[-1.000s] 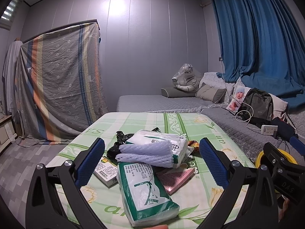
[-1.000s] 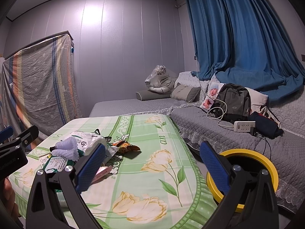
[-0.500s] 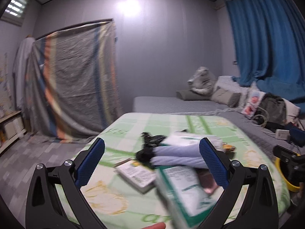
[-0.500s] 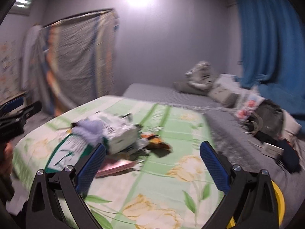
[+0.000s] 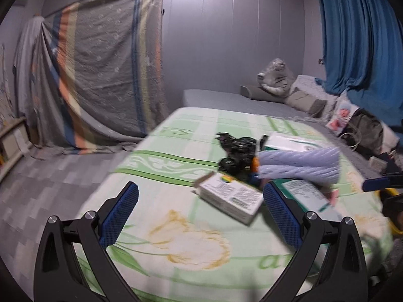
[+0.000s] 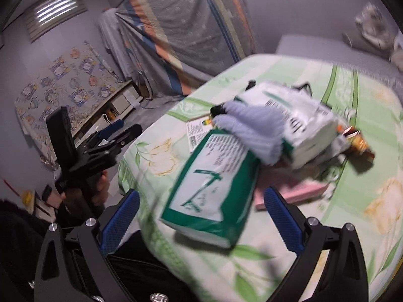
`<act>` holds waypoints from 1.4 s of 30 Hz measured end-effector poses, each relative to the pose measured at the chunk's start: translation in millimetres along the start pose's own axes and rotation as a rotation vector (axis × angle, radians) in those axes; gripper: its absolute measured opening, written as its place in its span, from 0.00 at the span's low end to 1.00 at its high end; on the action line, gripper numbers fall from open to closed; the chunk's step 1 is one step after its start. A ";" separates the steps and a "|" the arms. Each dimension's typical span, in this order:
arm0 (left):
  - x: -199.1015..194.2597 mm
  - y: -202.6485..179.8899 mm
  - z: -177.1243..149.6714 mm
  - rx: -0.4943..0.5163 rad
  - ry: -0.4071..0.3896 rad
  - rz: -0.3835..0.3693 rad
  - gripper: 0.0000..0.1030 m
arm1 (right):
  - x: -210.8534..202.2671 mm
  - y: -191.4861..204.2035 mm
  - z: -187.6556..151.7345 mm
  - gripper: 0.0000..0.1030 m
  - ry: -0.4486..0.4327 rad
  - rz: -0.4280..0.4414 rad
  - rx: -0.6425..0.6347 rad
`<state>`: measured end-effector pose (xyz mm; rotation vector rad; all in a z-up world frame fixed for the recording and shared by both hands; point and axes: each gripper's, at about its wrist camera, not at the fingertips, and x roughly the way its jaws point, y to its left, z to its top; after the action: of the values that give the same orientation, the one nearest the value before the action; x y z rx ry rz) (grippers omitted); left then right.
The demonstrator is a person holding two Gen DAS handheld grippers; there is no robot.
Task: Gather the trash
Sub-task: 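Reach down and grasp the white-green printed plastic bag with the right gripper, then grasp the purple foam fruit net with the left gripper while the right gripper holds the bag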
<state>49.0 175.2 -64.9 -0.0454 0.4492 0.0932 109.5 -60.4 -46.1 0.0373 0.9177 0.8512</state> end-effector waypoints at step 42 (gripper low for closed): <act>48.7 -92.7 17.2 0.438 0.070 -0.477 0.92 | -106.6 -56.6 -67.8 0.41 -0.076 0.054 0.346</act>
<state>109.3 88.1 -68.4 0.2751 0.5103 -0.4770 63.6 -190.7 -37.1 0.3931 0.9865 0.7270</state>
